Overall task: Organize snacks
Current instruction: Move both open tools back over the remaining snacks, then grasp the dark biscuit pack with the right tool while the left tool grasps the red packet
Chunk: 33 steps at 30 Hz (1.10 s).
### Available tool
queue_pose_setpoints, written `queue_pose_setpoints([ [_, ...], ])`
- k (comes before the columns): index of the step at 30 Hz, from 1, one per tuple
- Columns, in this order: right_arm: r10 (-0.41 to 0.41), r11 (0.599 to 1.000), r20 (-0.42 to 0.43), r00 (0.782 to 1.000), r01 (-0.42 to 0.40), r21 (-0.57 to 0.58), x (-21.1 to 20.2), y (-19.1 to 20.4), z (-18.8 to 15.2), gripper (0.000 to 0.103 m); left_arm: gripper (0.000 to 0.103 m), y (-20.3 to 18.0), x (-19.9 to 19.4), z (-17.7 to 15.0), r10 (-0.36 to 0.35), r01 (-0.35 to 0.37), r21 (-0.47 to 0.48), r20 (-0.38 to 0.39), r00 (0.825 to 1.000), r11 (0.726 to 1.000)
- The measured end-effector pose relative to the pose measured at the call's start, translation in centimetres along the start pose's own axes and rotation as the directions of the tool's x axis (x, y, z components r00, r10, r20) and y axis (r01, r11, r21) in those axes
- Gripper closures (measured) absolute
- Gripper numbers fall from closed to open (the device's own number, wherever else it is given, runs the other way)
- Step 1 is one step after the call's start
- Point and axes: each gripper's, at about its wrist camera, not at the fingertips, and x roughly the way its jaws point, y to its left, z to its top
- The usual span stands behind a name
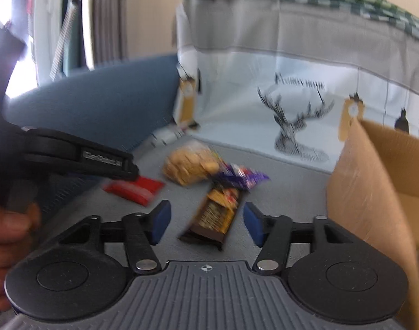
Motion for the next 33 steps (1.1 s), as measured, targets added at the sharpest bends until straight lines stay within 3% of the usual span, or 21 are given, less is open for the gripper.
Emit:
queue_pose_setpoints([
  [6,-0.006,1.000,-0.037,0.999,0.007,0.026,4.3,-0.2,-0.5,0.036,0.019,-1.2,2.5,-0.1,0.059,-0.058,0.029,-0.030,0.998,0.998],
  [13,-0.031,0.999,-0.086,0.996,0.032,0.006,7.7,0.5,-0.8,0.036,0.017,-2.0,6.0,-0.1,0.141,-0.136,0.074,-0.075,0.987,0.988],
  [20,-0.051,0.998,-0.112,0.992,0.054,0.031,8.4,-0.1,-1.2,0.039,0.013,-2.1,7.3,-0.2,0.138,-0.134,0.055,-0.080,0.987,0.989],
  [22,-0.034,0.999,-0.109,0.993,0.039,0.038,8.2,-0.2,-1.2,0.056,0.018,-1.9,7.2,-0.2,0.128,-0.125,0.041,-0.083,0.988,0.991],
  [24,-0.034,0.999,-0.106,0.994,0.037,0.031,8.0,-0.2,-1.2,0.061,0.036,-1.5,6.8,-0.1,0.132,-0.130,0.025,-0.079,0.988,0.991],
  [28,-0.012,0.999,-0.115,0.993,0.018,0.049,7.1,-0.5,-1.4,0.061,0.051,-0.7,5.7,0.2,0.129,-0.129,0.001,-0.070,0.989,0.992],
  [32,-0.009,0.999,-0.118,0.993,0.013,0.033,5.2,-0.4,-1.6,0.061,0.092,-0.5,3.3,0.6,0.116,-0.116,-0.010,-0.029,0.993,0.993],
  [33,-0.007,0.999,-0.119,0.993,0.011,0.031,4.6,-0.3,-1.7,0.061,0.094,-0.3,2.6,0.6,0.094,-0.095,-0.028,-0.024,0.995,0.995],
])
